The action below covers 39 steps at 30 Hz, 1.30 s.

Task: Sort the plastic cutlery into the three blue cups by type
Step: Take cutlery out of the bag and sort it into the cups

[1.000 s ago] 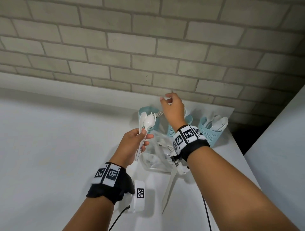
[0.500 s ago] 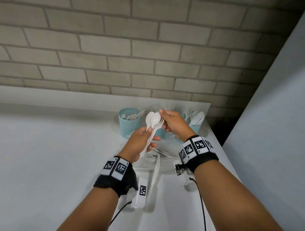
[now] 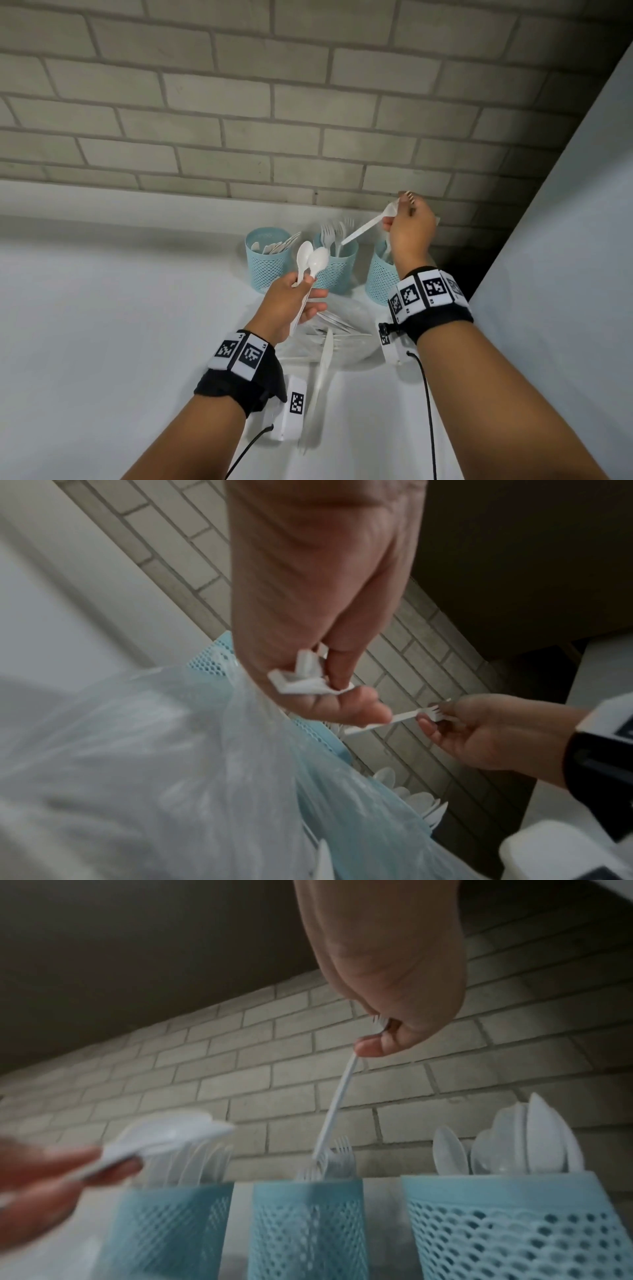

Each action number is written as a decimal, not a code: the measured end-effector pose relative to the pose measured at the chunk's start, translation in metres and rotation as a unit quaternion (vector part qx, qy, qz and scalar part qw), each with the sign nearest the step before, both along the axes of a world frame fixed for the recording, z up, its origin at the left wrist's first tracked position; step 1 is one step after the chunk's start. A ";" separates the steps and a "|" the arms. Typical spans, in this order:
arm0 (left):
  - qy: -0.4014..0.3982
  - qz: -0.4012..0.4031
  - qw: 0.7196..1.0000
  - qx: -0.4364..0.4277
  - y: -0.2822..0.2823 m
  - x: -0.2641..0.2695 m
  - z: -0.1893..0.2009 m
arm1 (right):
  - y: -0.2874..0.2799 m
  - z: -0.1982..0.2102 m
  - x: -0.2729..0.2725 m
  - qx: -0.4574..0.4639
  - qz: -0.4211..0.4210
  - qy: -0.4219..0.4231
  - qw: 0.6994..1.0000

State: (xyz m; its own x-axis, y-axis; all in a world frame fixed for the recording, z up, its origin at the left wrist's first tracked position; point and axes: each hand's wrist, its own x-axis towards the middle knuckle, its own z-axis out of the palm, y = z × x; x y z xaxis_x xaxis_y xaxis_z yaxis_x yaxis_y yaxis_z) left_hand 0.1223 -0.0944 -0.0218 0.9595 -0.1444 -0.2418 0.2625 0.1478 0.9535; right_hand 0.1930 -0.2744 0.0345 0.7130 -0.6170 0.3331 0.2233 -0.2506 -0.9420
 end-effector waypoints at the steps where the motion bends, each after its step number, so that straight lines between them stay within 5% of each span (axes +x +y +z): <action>1: -0.007 0.000 1.000 0.009 0.001 0.000 0.000 | 0.004 -0.003 0.003 -0.038 -0.008 -0.005 0.999; 4: -0.020 -0.007 1.000 0.023 0.002 0.000 0.000 | 0.014 -0.021 0.010 -0.184 0.041 0.080 0.979; 8: -0.019 -0.015 0.999 0.033 0.004 0.001 0.000 | 0.022 -0.038 0.006 -0.296 0.152 0.267 0.904; 10: -0.021 -0.017 0.999 0.043 0.004 0.001 0.000 | 0.026 -0.038 0.003 -0.285 0.124 0.258 0.915; 14: -0.032 -0.002 0.998 0.051 -0.001 0.000 -0.001 | 0.042 -0.026 -0.012 -0.268 0.104 0.112 0.951; 20: -0.035 0.017 0.999 -0.005 -0.010 -0.005 0.000 | 0.047 -0.026 -0.030 -0.190 0.354 0.231 0.886; 26: -0.035 -0.028 0.999 -0.006 -0.011 -0.012 0.000 | 0.041 -0.031 -0.042 -0.019 0.413 0.202 0.888; 29: -0.030 -0.050 0.998 0.009 -0.013 -0.016 0.001 | 0.034 -0.021 -0.043 0.049 0.339 0.191 0.920; 33: -0.038 -0.044 0.998 0.021 -0.006 -0.016 0.002 | 0.001 0.000 -0.030 0.127 0.113 0.059 0.984; 36: -0.105 -0.001 0.985 0.136 0.001 -0.014 0.003 | -0.028 0.007 -0.027 0.061 -0.030 -0.037 0.997; 39: -0.198 0.045 0.928 0.312 0.008 -0.011 0.000 | -0.041 0.001 -0.022 -0.030 -0.100 -0.073 0.992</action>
